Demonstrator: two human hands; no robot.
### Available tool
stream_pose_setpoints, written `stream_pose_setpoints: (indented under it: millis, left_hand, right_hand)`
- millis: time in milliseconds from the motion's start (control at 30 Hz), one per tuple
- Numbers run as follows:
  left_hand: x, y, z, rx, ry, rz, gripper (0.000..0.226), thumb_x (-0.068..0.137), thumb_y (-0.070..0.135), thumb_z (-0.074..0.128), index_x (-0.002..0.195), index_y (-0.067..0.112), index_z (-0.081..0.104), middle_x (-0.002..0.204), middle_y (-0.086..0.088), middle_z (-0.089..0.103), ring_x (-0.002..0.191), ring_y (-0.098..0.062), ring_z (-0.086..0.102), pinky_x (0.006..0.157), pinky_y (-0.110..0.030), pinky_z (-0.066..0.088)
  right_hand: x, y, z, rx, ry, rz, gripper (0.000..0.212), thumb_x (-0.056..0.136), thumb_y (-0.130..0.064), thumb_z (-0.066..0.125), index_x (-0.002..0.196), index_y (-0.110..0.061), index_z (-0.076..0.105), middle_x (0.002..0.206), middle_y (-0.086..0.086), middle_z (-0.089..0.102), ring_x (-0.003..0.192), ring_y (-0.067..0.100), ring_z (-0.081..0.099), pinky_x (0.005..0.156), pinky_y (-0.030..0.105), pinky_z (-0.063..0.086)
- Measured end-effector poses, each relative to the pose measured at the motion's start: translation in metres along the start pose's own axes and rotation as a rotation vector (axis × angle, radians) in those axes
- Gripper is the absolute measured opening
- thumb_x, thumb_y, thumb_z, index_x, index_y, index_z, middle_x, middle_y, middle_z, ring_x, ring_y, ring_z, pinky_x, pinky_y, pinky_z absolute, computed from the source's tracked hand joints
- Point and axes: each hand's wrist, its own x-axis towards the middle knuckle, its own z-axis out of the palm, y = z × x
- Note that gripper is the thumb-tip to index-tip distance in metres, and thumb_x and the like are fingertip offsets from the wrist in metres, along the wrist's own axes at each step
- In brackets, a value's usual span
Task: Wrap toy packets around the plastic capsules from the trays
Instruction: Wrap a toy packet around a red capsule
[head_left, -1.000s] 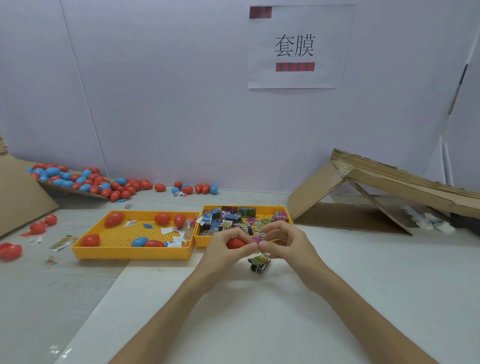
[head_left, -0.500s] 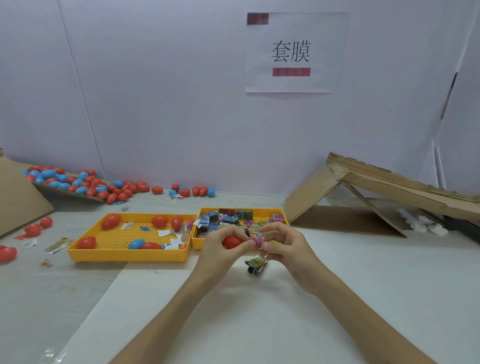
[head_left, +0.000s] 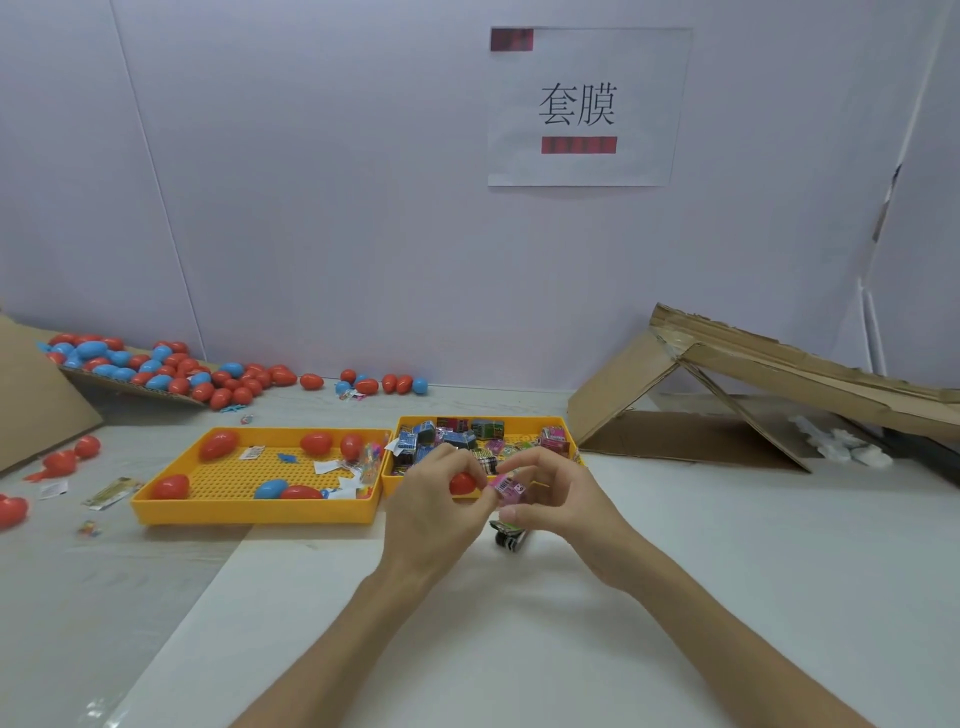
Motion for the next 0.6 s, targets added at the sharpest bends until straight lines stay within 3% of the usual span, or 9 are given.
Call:
stream_pose_setpoints:
  millis: [133,233,433,600]
  left_hand:
    - [-0.0021,0.0006,0.0002,0.017,-0.111,0.026,0.006,0.078,0.027,0.065,0.082,0.031,0.063,0.084,0.013,0.060,0.079,-0.004,0.059,0.064,-0.024,0.049]
    - [-0.0017,0.0009,0.0014,-0.026,-0.148,0.011,0.024,0.076,0.029,0.058,0.096,0.027,0.071,0.085,0.014,0.062,0.082,-0.006,0.059,0.066,-0.021,0.047]
    - [0.0003,-0.0006,0.0040,-0.208,-0.123,-0.068,0.004,0.085,0.023,0.073,0.087,0.023,0.070,0.082,0.012,0.065,0.079,-0.011,0.061,0.065,-0.024,0.048]
    - [0.0022,0.0016,0.0020,-0.431,-0.220,-0.251,0.025,0.077,0.036,0.082,0.086,0.021,0.065,0.082,0.010,0.066,0.077,-0.004,0.063,0.067,-0.021,0.053]
  right_hand:
    - [-0.0011,0.0011,0.0050,-0.051,0.050,-0.031,0.035,0.074,-0.009,0.081,0.105,-0.020,0.069,0.087,0.008,0.062,0.072,0.020,0.056,0.073,0.037,0.052]
    - [-0.0021,0.0010,0.0040,-0.034,0.062,-0.044,0.029,0.081,-0.003,0.079,0.105,-0.017,0.069,0.092,0.007,0.066,0.077,0.021,0.060,0.071,0.030,0.054]
    - [-0.0007,0.0034,0.0045,-0.103,0.120,-0.072,0.025,0.088,0.006,0.070,0.105,-0.012,0.067,0.087,0.001,0.072,0.074,0.020,0.069,0.070,0.027,0.056]
    - [0.0026,0.0061,0.0024,-0.118,0.190,-0.091,0.028,0.089,0.013,0.062,0.106,-0.008,0.067,0.094,0.007,0.075,0.076,0.024,0.074,0.068,0.025,0.057]
